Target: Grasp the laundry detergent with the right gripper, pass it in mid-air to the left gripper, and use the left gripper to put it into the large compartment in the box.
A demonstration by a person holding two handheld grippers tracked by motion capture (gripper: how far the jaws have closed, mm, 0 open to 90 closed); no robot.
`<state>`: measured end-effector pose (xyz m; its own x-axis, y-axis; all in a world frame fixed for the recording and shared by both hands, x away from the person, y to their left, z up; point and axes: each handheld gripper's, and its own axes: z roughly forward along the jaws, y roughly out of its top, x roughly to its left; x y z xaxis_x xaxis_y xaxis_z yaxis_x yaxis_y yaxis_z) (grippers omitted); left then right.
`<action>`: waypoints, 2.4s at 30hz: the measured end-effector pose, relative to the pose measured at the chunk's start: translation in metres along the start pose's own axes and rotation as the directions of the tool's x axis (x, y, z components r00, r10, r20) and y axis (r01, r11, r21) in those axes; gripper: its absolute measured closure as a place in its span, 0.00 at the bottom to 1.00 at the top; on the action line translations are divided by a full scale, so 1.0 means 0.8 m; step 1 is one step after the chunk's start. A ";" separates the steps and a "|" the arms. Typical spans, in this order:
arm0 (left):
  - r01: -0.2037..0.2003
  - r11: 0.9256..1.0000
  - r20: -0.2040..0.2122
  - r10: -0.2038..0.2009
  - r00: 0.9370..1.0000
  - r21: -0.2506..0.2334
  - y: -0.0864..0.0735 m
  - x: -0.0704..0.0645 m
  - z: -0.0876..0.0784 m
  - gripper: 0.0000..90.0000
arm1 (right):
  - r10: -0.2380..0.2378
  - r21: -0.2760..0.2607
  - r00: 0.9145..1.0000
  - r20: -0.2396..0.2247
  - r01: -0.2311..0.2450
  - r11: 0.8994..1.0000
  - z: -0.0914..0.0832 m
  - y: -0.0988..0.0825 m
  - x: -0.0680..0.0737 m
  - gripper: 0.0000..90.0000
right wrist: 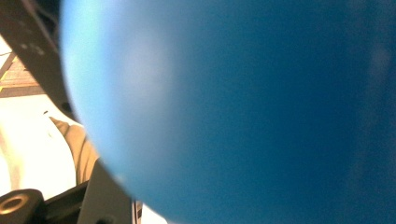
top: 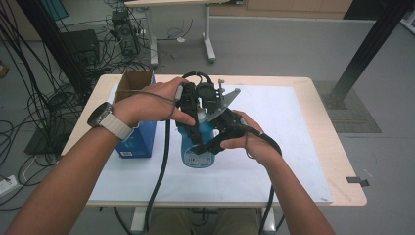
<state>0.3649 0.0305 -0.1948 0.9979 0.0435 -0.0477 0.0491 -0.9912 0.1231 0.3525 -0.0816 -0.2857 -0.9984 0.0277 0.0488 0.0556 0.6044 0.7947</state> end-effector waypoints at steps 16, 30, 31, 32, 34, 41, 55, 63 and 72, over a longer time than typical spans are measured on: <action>-0.006 1.000 0.009 0.007 1.000 -0.025 -0.001 -0.001 0.002 0.22 | 0.029 -0.001 1.000 0.011 -0.029 1.000 -0.002 0.000 0.002 0.49; -0.002 0.999 0.034 0.003 0.999 -0.045 -0.001 -0.002 0.004 0.31 | 0.020 -0.018 1.000 -0.001 -0.020 1.000 -0.001 -0.001 0.001 0.49; -0.002 0.999 0.035 0.004 0.999 -0.043 -0.002 -0.001 0.004 0.31 | 0.021 -0.019 1.000 -0.002 -0.021 1.000 -0.001 -0.001 0.001 0.48; -0.003 0.999 0.035 0.005 0.999 -0.043 -0.002 -0.002 0.004 0.31 | 0.024 -0.018 1.000 -0.003 -0.024 1.000 -0.001 -0.001 0.002 0.48; -0.006 0.999 0.037 0.008 0.999 -0.045 -0.003 -0.002 0.004 0.33 | 0.022 -0.017 1.000 -0.003 -0.022 1.000 0.000 -0.001 0.002 0.48; -0.007 0.999 0.044 0.009 0.999 -0.044 -0.003 -0.002 0.004 0.37 | 0.022 -0.018 1.000 -0.007 -0.023 1.000 0.000 -0.001 0.002 0.48; -0.016 0.998 0.049 0.019 0.999 -0.052 -0.002 -0.004 0.006 0.43 | 0.027 -0.020 1.000 -0.010 -0.027 0.999 0.000 -0.003 0.003 0.48; -0.024 0.998 0.045 0.026 0.999 -0.056 -0.003 -0.005 0.005 0.43 | 0.015 -0.021 1.000 -0.007 -0.015 1.000 0.000 -0.002 0.003 0.49; -0.024 0.998 0.043 0.027 0.999 -0.059 -0.002 -0.006 0.005 0.43 | 0.023 -0.016 1.000 -0.007 -0.023 1.000 -0.002 -0.002 0.004 0.48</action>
<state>0.3602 0.0315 -0.1986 0.9961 0.0117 -0.0872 0.0275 -0.9829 0.1820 0.3489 -0.0834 -0.2859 -0.9968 0.0355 0.0714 0.0785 0.5904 0.8033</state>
